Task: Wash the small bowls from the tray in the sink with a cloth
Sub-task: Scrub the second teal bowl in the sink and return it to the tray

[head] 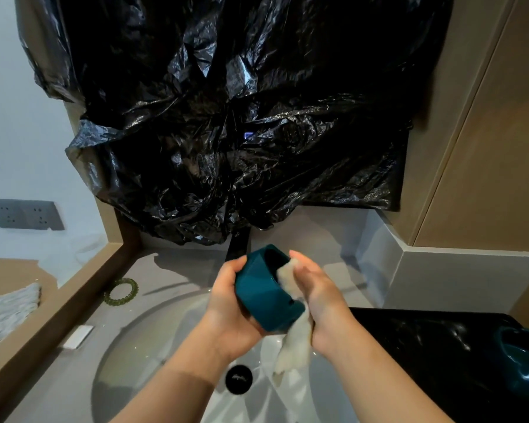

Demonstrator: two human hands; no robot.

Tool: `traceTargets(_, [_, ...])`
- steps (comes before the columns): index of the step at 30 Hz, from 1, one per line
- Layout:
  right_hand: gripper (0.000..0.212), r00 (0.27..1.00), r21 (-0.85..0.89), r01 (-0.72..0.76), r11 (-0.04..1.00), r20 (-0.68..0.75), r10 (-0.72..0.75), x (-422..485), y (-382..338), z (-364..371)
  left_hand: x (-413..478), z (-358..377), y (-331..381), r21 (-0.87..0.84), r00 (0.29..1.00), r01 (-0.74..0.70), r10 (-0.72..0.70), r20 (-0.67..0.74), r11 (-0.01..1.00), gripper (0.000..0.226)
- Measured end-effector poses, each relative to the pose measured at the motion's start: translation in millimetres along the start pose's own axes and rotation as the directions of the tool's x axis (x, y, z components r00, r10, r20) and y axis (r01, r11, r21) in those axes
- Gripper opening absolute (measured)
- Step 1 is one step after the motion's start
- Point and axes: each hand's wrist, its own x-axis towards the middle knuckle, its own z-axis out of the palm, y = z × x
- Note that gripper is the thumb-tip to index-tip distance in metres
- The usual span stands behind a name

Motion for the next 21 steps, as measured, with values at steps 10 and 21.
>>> traceTargets(10, [0.035,0.956,-0.366,0.151,0.918,-0.183,-0.230,4.1,21.3,-14.4,-1.8,7.0,9.1,0.597,0.983,-0.006,0.113,-0.143,0.802,0.032])
traceTargets(21, [0.035,0.736,-0.824,0.559,0.090,0.443,-0.512,7.7,4.2,-14.6,-8.3,20.3,10.2,0.896,0.986,-0.042,0.163,-0.034,0.441,0.043])
